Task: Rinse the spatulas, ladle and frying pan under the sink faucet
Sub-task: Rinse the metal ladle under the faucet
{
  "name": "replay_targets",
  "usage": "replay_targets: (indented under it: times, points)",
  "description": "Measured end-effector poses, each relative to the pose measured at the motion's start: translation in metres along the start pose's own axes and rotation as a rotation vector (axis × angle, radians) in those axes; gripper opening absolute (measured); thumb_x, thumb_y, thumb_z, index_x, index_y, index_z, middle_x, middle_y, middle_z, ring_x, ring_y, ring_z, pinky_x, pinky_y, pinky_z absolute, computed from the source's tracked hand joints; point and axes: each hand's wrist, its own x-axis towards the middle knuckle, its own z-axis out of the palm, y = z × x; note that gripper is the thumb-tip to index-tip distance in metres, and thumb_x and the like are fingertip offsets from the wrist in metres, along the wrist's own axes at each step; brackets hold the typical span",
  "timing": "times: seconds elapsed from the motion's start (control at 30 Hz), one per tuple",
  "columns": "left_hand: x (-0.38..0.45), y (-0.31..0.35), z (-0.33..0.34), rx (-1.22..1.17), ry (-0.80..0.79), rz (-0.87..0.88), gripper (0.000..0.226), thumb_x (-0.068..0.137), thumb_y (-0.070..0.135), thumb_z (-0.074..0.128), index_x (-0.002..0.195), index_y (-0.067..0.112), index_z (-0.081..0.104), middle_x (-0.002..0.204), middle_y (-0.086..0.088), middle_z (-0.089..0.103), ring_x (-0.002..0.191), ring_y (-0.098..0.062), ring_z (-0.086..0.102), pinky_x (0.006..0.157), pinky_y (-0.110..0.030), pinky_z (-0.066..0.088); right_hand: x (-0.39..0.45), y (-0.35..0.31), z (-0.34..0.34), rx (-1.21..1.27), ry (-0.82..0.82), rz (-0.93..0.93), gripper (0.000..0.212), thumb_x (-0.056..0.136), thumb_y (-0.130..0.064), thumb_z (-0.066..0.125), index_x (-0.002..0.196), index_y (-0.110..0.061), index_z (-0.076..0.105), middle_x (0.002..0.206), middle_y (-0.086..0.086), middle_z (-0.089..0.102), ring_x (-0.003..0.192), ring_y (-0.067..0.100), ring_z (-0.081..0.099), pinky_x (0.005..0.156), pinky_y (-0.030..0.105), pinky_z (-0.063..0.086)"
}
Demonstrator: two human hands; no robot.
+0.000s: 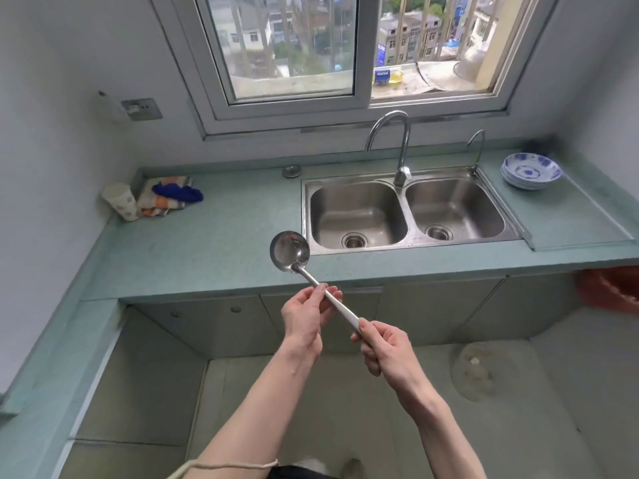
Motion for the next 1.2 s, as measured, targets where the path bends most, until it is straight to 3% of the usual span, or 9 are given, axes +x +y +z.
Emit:
replay_targets:
  times: [0.23,0.43,0.67,0.83,1.07,1.2]
  points:
    - [0.060,0.001,0.063,-0.011,-0.035,-0.004,0.020,0.098,0.002,0.063,0.114,-0.009,0.062,0.085,-0.016,0.076,0.075,-0.022,0.077,0.073,-0.032,0.065,0.070,-0.029,-0.032,0.042,0.030,-0.017,0.035,0.104,-0.030,0.058,0.086,-0.001,0.065,0.056,-0.003,0.035,0.046,0.009,0.025,0.044,0.020,0.021]
    - [0.124,0.007,0.115,-0.026,-0.094,-0.041,0.006,0.097,0.001,0.064,0.101,-0.003,0.064,0.087,-0.018,0.076,0.079,-0.026,0.077,0.075,-0.033,0.065,0.134,-0.057,-0.060,0.032,0.061,-0.029,0.036,0.105,-0.030,0.057,0.089,0.001,0.067,0.056,-0.006,0.037,0.048,0.006,0.029,0.044,0.015,0.027]
    - [0.206,0.014,0.182,-0.055,-0.090,-0.097,0.014,0.096,0.001,0.066,0.108,-0.007,0.063,0.090,-0.021,0.075,0.080,-0.029,0.076,0.078,-0.037,0.064,0.218,-0.094,-0.085,0.026,0.121,0.006,0.032,0.107,-0.026,0.055,0.092,0.001,0.063,0.055,-0.006,0.033,0.047,0.006,0.026,0.043,0.016,0.024]
    - [0.269,0.015,0.210,-0.046,-0.064,-0.142,0.018,0.095,0.000,0.068,0.110,-0.007,0.061,0.087,-0.020,0.076,0.083,-0.031,0.076,0.089,-0.048,0.061,0.280,-0.106,-0.094,0.006,0.135,0.041,0.034,0.107,-0.028,0.054,0.092,0.001,0.063,0.055,-0.006,0.033,0.046,0.008,0.026,0.044,0.019,0.025]
    - [0.323,0.015,0.239,-0.025,0.001,-0.200,0.011,0.096,-0.003,0.065,0.105,-0.004,0.059,0.084,-0.020,0.075,0.074,-0.028,0.075,0.064,-0.032,0.064,0.336,-0.116,-0.106,-0.052,0.144,0.102,0.035,0.107,-0.031,0.054,0.091,-0.002,0.063,0.057,-0.004,0.035,0.048,0.010,0.029,0.046,0.020,0.027]
    - [0.345,0.008,0.252,-0.011,0.037,-0.227,0.022,0.096,-0.002,0.064,0.116,-0.010,0.057,0.086,-0.021,0.075,0.071,-0.026,0.076,0.060,-0.029,0.062,0.360,-0.117,-0.119,-0.090,0.140,0.143,0.036,0.107,-0.034,0.054,0.089,-0.004,0.064,0.059,-0.003,0.039,0.050,0.011,0.032,0.048,0.022,0.029]
